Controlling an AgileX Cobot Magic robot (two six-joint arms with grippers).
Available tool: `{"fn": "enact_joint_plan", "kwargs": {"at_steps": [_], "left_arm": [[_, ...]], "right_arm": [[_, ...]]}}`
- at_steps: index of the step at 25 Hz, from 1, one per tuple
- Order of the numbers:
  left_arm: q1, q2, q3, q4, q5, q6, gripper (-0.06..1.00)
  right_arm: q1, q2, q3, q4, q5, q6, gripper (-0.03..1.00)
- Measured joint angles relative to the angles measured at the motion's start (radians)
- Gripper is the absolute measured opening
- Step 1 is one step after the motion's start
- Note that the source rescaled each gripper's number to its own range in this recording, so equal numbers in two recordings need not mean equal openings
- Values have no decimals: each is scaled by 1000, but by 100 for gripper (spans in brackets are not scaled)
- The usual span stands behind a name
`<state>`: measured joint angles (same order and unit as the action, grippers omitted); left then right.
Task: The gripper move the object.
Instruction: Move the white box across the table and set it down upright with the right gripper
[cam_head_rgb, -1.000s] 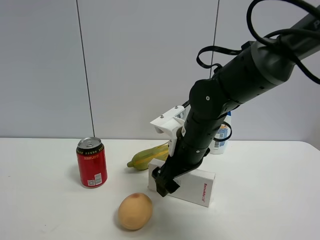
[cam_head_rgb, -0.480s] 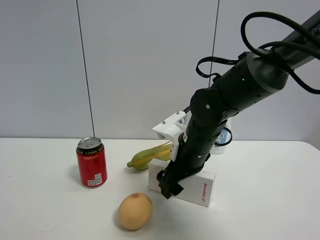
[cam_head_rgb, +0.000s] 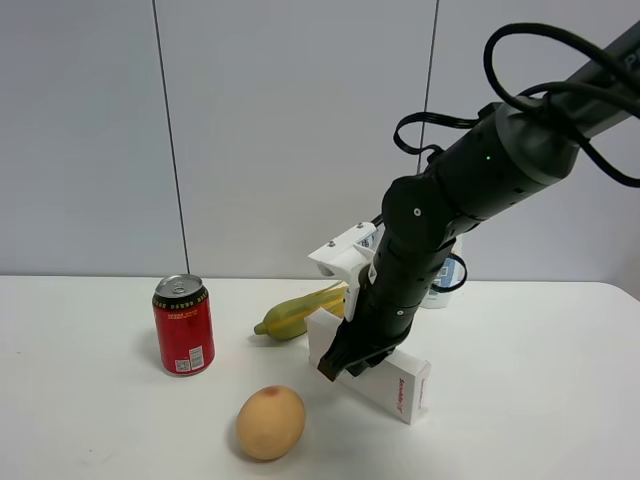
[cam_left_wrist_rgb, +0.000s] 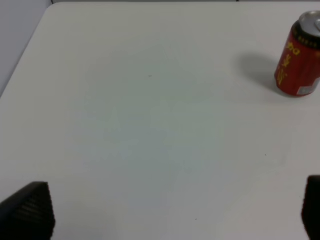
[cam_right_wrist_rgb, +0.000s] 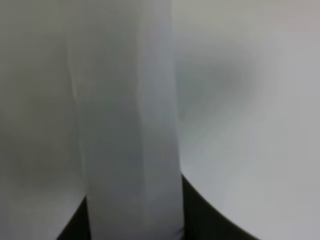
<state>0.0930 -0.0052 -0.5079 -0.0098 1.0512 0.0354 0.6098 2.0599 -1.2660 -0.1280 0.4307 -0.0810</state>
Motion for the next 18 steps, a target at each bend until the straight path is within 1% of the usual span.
{"fn": "enact_joint_plan", "kwargs": {"at_steps": [5, 8, 11, 14, 18], "left_arm": [[0, 0, 0, 0, 0, 0, 100], [0, 0, 0, 0, 0, 0, 100], [0, 0, 0, 0, 0, 0, 100], [0, 0, 0, 0, 0, 0, 100], [0, 0, 0, 0, 0, 0, 100]], "right_arm": [[0, -103, 0, 28, 91, 167, 0], [0, -195, 0, 31, 171, 282, 0], [0, -281, 0, 27, 273, 386, 0], [0, -350, 0, 2, 389, 445, 0], [0, -415, 0, -56, 512, 500, 0]]}}
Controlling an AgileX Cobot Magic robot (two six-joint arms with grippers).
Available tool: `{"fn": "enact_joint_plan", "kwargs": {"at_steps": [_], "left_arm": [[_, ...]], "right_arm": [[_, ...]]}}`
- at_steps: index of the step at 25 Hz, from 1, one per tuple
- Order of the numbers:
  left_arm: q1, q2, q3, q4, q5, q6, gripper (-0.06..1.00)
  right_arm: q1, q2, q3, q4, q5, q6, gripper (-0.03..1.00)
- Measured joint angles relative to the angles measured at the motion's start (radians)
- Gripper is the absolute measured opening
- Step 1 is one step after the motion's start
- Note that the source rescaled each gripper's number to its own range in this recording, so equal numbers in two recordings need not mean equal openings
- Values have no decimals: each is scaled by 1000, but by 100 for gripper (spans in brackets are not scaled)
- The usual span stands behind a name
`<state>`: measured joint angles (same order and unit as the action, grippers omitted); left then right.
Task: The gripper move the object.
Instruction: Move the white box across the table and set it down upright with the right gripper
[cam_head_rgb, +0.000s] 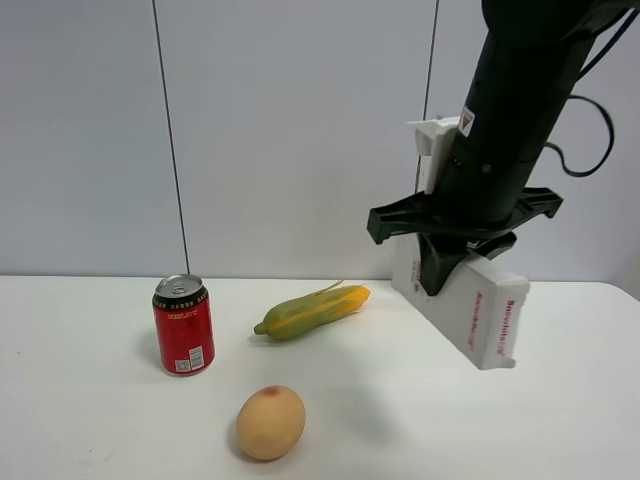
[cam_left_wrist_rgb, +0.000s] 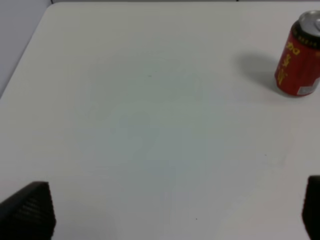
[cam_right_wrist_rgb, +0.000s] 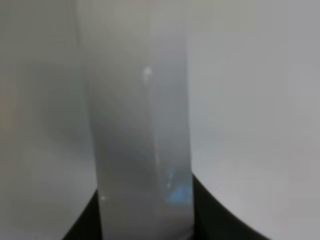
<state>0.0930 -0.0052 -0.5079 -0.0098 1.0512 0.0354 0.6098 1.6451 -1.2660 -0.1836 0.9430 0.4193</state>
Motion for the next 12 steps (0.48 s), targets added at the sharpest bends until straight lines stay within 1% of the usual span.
{"fn": "enact_joint_plan", "kwargs": {"at_steps": [4, 7, 12], "left_arm": [[0, 0, 0, 0, 0, 0, 100], [0, 0, 0, 0, 0, 0, 100], [0, 0, 0, 0, 0, 0, 100]], "right_arm": [[-29, -51, 0, -63, 63, 32, 0], [-61, -83, 0, -75, 101, 36, 0], [-137, -121, 0, -77, 133, 36, 0]]}}
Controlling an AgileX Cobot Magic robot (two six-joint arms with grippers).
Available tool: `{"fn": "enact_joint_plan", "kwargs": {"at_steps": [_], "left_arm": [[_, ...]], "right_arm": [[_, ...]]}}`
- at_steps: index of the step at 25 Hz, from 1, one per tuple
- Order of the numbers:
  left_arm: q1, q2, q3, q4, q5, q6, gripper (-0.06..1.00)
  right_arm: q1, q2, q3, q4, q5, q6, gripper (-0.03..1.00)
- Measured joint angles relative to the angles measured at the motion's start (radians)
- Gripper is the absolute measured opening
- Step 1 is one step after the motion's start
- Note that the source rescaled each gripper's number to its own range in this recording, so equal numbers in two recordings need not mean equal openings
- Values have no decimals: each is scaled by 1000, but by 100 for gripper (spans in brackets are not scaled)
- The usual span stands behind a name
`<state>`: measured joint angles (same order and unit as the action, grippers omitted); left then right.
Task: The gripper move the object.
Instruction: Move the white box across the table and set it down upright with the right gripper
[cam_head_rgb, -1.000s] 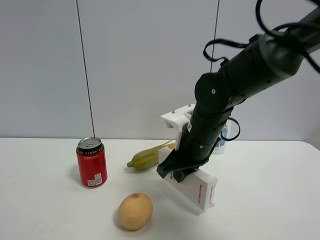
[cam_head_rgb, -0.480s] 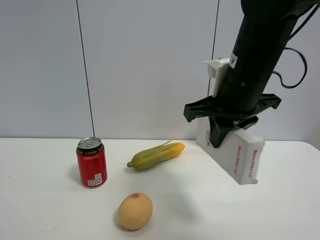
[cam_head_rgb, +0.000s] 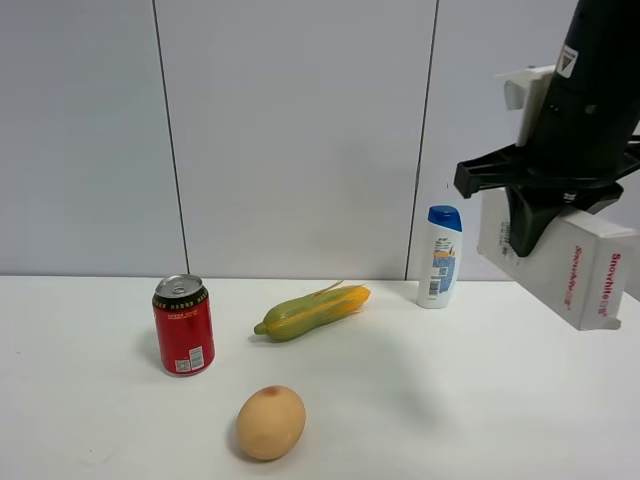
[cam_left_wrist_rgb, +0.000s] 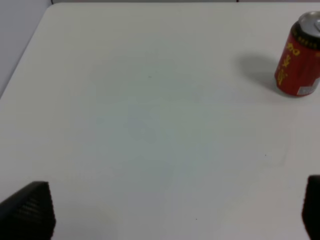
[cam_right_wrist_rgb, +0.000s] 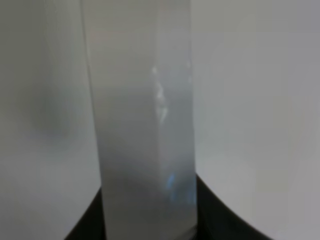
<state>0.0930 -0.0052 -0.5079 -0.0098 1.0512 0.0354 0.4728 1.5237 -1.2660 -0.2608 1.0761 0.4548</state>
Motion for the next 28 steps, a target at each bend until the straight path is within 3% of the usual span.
{"fn": "enact_joint_plan", "kwargs": {"at_steps": [5, 11, 18, 28], "left_arm": [[0, 0, 0, 0, 0, 0, 100], [0, 0, 0, 0, 0, 0, 100], [0, 0, 0, 0, 0, 0, 100], [0, 0, 0, 0, 0, 0, 100]], "right_arm": [[-102, -17, 0, -49, 48, -12, 0], [-244, -21, 0, -70, 25, -61, 0], [-391, 22, 0, -37, -183, -146, 0], [-458, 314, 0, 31, -493, -230, 0]]}}
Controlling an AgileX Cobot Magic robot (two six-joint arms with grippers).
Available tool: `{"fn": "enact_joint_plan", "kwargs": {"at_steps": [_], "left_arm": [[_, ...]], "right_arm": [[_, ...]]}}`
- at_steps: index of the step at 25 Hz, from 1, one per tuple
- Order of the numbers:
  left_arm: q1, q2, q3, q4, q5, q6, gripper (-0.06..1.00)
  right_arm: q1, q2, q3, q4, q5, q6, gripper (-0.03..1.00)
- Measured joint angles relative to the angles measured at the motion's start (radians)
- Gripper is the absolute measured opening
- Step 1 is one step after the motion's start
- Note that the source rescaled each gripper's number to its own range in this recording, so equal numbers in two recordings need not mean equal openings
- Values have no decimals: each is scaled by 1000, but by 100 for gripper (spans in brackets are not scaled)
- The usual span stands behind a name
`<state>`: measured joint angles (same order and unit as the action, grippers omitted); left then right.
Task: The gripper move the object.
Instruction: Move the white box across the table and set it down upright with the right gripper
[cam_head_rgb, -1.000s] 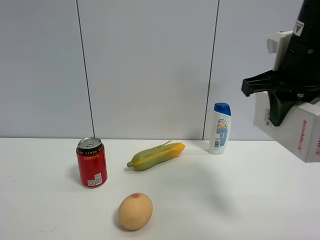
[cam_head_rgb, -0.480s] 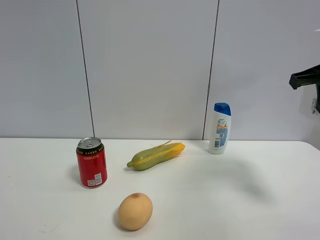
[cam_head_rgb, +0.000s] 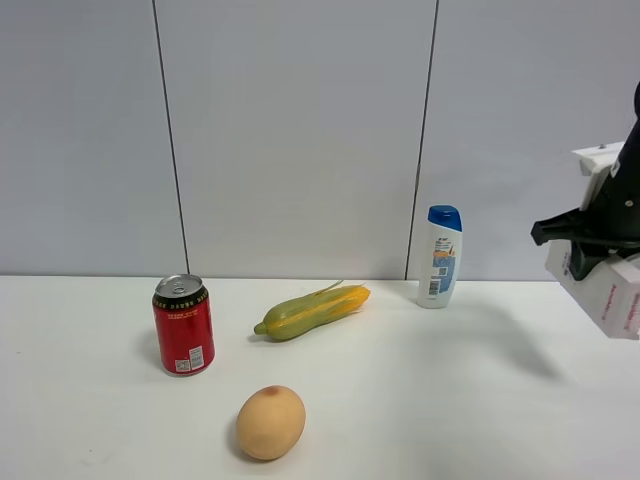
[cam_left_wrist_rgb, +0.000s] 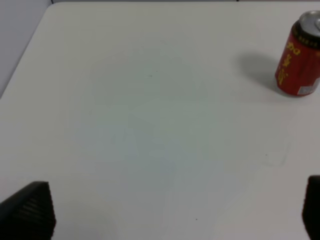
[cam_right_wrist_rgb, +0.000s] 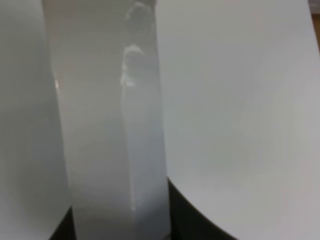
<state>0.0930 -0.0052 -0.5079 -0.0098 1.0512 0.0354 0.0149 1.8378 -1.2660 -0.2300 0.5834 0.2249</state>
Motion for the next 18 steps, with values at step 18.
{"fn": "enact_joint_plan", "kwargs": {"at_steps": [18], "left_arm": [[0, 0, 0, 0, 0, 0, 100]], "right_arm": [[-44, 167, -25, 144, -234, -44, 0]]}}
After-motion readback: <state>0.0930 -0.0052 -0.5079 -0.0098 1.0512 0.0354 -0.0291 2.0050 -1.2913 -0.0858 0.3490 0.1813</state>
